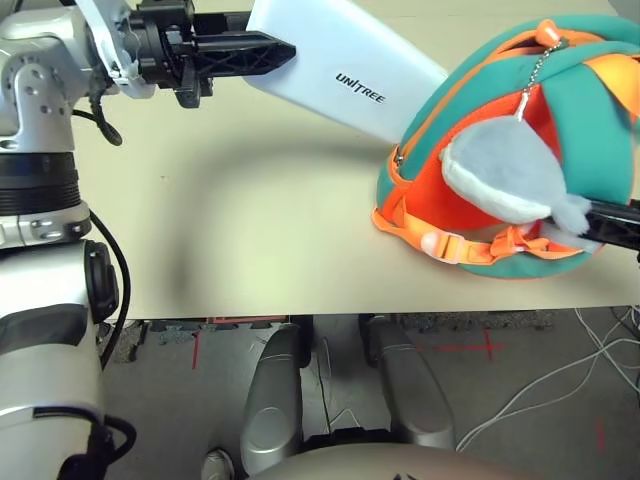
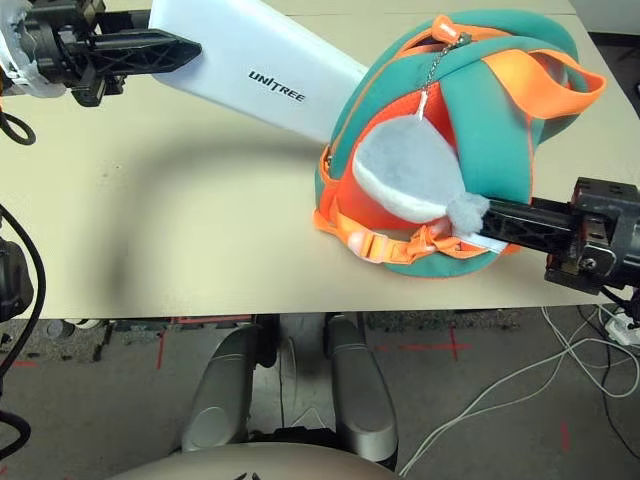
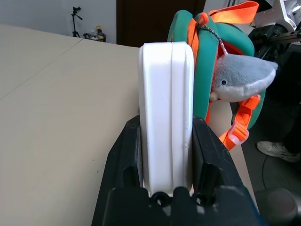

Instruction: Put the pencil case into the backpack and zip it.

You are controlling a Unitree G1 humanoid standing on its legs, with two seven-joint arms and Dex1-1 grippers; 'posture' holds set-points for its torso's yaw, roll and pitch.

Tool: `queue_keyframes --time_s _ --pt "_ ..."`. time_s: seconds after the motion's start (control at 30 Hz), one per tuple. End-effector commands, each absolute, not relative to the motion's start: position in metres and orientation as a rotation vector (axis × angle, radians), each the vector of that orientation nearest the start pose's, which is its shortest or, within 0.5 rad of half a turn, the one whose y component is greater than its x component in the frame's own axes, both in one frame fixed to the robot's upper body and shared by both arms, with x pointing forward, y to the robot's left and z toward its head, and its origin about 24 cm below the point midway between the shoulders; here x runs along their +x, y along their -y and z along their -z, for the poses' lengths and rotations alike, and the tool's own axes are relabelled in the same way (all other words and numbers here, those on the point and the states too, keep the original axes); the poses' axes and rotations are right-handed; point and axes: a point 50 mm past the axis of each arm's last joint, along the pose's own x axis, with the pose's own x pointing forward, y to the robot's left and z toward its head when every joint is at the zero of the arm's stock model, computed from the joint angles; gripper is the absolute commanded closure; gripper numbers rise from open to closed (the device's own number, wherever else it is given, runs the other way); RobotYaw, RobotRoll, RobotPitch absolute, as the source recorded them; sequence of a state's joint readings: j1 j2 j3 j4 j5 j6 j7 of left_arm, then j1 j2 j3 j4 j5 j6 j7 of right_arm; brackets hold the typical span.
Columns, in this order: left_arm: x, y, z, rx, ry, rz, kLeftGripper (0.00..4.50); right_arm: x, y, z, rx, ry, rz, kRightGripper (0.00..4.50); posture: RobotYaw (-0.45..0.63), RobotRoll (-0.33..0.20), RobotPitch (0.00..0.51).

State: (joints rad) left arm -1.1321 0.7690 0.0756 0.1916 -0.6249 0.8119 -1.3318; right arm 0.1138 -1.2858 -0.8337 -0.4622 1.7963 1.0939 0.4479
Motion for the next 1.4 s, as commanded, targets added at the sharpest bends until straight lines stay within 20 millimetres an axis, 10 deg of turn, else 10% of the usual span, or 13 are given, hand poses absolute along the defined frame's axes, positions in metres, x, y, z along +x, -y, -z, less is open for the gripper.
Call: queue_keyframes --time_s 0.03,0.97,1.4 --pt "0.293 -0.195 -0.343 0.229 0.200 1.372 3.22 0.171 0.242 -0.269 0.123 -0.360 -0.902 4.41 -0.14 0.000 0.316" --pt "0.267 -0.199 -0.343 0.101 0.373 1.406 3.22 0.189 0.238 -0.253 0.143 -0.396 -0.902 4.41 -0.11 0.000 0.318" --pt "0.294 -0.177 -0.341 -0.054 0.143 1.472 3.22 0.193 0.240 -0.247 0.149 -0.398 -0.903 4.41 -0.11 0.000 0.314"
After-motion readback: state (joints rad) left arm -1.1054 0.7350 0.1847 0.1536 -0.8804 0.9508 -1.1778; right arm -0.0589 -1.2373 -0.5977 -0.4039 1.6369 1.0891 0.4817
